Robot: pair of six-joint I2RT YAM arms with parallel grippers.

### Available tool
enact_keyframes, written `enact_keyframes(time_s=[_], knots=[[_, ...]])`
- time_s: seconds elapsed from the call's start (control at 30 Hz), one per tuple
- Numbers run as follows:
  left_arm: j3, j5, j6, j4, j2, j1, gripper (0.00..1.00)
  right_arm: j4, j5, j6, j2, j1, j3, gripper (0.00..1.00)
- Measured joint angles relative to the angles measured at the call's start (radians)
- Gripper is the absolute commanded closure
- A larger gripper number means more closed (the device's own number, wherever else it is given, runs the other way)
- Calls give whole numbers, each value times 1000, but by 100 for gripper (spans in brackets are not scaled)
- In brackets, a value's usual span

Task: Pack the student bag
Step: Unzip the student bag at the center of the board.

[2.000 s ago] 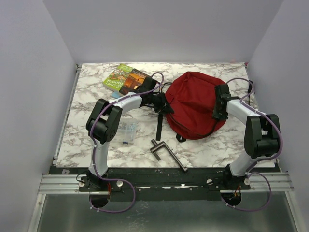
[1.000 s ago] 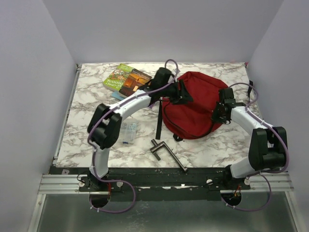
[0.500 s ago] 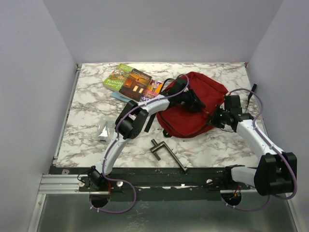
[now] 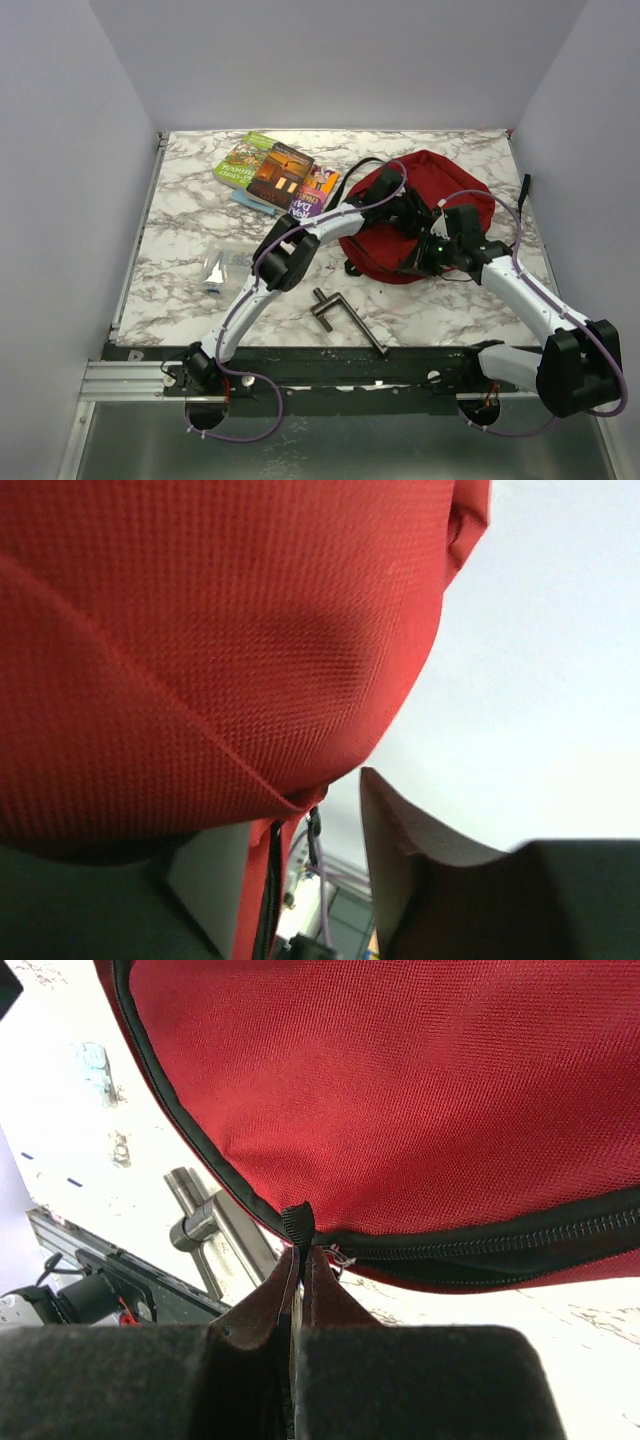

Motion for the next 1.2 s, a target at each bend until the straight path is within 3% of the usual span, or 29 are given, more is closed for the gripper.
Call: enact_keyframes(time_s=[0.1,0.27,0.4,0.63,0.93,1.13,1.2], knots=[[-107,11,42,5,-63,2,37,-2,1,4,-5,0,0,98],[-348,85,159,-12,-271,29,29,-33,18,0,-4,0,2,50],[-473,135,303,-62,-468,80,28,-60,38,5,-11,0,5,41],[-496,96,623,-269,-691,104,30,-179,233,79,-45,-45,55,24],[-599,-88,875,-437,-739,-51,29,-203,222,225,-137,-245,31,23],[-686,-238,940,-478,-808,-143,25,-148,76,339,-80,-256,-99,23],[-728,-283,946,-458,-861,-167,25,-116,45,372,-61,-256,-142,28]])
